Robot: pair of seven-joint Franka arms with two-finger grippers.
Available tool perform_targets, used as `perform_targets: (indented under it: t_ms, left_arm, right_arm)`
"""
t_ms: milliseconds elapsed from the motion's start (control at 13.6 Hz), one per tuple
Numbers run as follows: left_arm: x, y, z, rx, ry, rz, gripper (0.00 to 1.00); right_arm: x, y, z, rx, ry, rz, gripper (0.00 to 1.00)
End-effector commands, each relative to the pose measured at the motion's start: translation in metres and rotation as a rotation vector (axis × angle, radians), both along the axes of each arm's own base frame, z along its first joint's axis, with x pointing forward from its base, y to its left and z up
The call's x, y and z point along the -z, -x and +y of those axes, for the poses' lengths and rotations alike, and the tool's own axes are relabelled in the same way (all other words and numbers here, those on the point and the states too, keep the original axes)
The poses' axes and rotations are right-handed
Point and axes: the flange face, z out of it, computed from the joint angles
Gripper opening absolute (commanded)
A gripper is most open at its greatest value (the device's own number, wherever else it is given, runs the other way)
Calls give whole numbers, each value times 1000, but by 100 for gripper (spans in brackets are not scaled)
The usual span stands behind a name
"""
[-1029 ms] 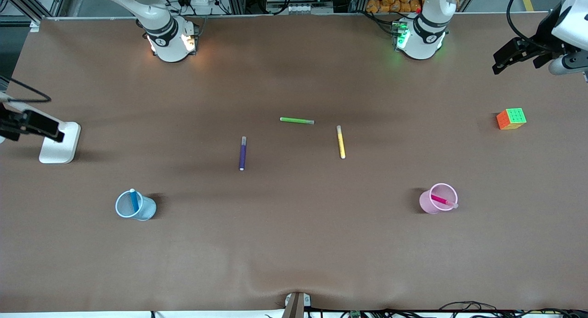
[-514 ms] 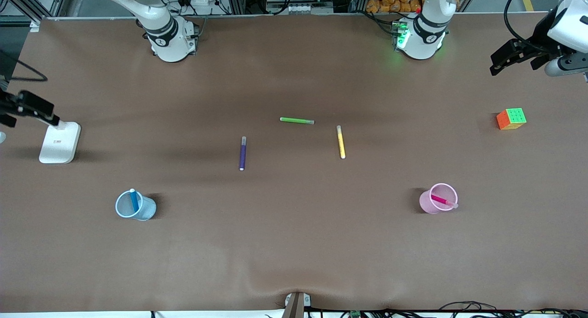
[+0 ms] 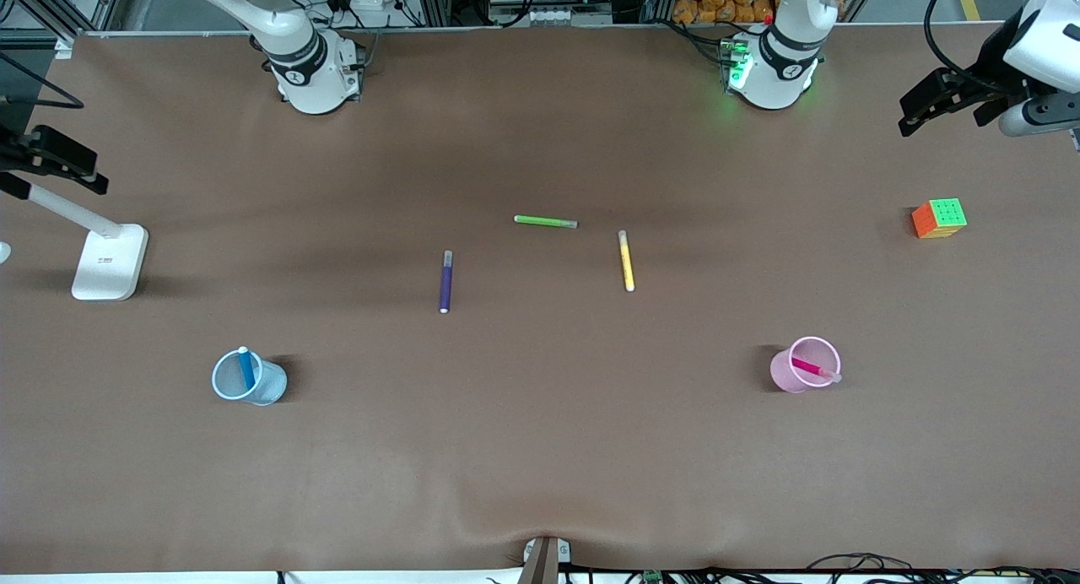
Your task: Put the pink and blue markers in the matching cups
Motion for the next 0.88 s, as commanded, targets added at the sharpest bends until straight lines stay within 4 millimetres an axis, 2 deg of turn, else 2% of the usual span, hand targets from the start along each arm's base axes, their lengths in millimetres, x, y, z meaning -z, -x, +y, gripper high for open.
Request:
perform_targets:
  t_ms: [0,294,588,735,808]
  left_arm:
    - [-5,9,-1,11,15,-9,100]
    - [-1,7,-6,28,14,6,100]
    - [-5,4,-6,28,14,-2,100]
    - [-5,1,-5,28,14,0,100]
    - [-6,-1,-6,28,15,-2,100]
  right_arm:
    - [-21,2,-3,-4,25,-31,100]
    - [-12,14,-1,-84,10,70,100]
    - [-14,13,-1,-79,-1,57,100]
    - [-13,13,0,-45,-28,60,100]
    - [-12,12,1,38,-50,61,100]
